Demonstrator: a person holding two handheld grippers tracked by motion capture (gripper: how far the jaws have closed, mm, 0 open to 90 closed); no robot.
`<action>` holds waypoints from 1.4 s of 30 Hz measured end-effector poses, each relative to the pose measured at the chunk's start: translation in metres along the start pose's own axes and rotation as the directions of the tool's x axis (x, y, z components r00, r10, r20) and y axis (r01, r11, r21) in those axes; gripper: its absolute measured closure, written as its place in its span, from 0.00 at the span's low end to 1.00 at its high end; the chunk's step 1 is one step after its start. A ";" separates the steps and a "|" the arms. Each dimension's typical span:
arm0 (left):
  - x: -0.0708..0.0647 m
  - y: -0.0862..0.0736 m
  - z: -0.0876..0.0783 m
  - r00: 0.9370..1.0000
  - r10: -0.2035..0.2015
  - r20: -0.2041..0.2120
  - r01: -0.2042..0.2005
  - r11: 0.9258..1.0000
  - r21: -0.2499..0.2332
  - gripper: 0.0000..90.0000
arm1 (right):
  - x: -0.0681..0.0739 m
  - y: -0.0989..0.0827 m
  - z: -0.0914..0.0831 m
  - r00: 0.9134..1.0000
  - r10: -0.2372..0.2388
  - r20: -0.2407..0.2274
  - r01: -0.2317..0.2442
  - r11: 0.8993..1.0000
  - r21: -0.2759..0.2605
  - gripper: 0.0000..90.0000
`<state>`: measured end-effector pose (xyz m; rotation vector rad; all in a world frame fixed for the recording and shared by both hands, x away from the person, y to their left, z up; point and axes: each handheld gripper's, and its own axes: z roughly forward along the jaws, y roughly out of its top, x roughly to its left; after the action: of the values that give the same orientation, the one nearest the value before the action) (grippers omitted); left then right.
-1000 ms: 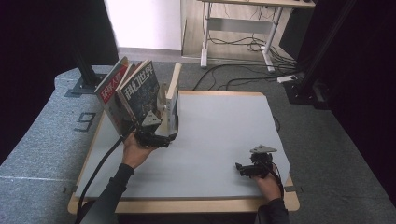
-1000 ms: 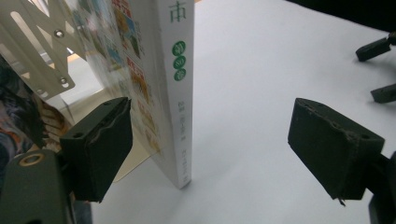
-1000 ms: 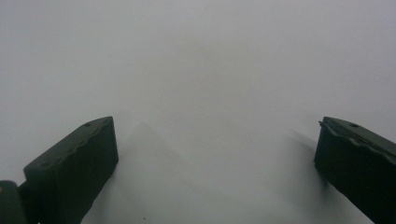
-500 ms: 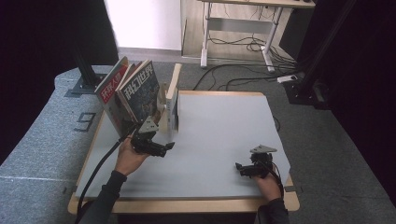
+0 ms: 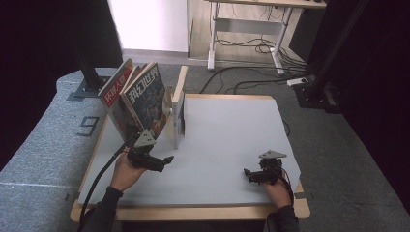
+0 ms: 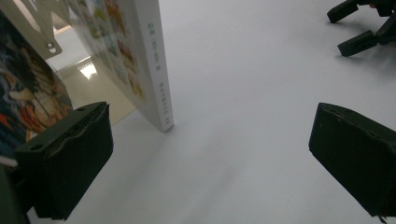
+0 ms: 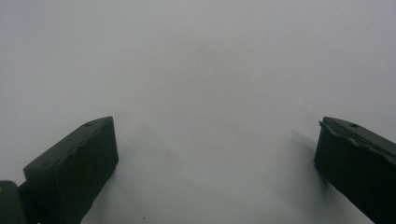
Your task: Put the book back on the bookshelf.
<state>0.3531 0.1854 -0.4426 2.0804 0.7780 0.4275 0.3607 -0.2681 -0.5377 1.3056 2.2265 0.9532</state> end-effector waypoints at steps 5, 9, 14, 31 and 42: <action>0.001 -0.011 -0.003 1.000 -0.014 0.002 0.014 1.000 -0.001 0.00 | 0.000 0.000 0.000 1.000 0.001 0.000 -0.001 1.000 0.000 0.00; 0.001 -0.019 -0.003 1.000 -0.022 0.005 0.022 1.000 0.001 0.00 | 0.000 0.000 0.000 1.000 0.000 0.000 0.000 1.000 0.000 0.00; 0.000 -0.031 0.000 0.999 -0.037 0.014 0.037 0.999 0.006 0.00 | 0.000 0.000 0.000 1.000 0.000 0.000 0.000 1.000 0.000 0.00; -0.005 -0.072 0.028 0.997 -0.065 0.033 0.061 0.993 0.105 0.00 | 0.000 0.000 0.000 1.000 0.000 0.000 0.000 1.000 0.000 0.00; -0.006 -0.076 0.037 0.997 -0.070 0.045 0.062 0.985 0.162 0.00 | 0.000 0.000 0.000 1.000 0.001 0.000 -0.001 1.000 0.000 0.00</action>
<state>0.3407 0.1926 -0.5261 2.1981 0.8740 0.2827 0.3607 -0.2681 -0.5378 1.3064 2.2260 0.9539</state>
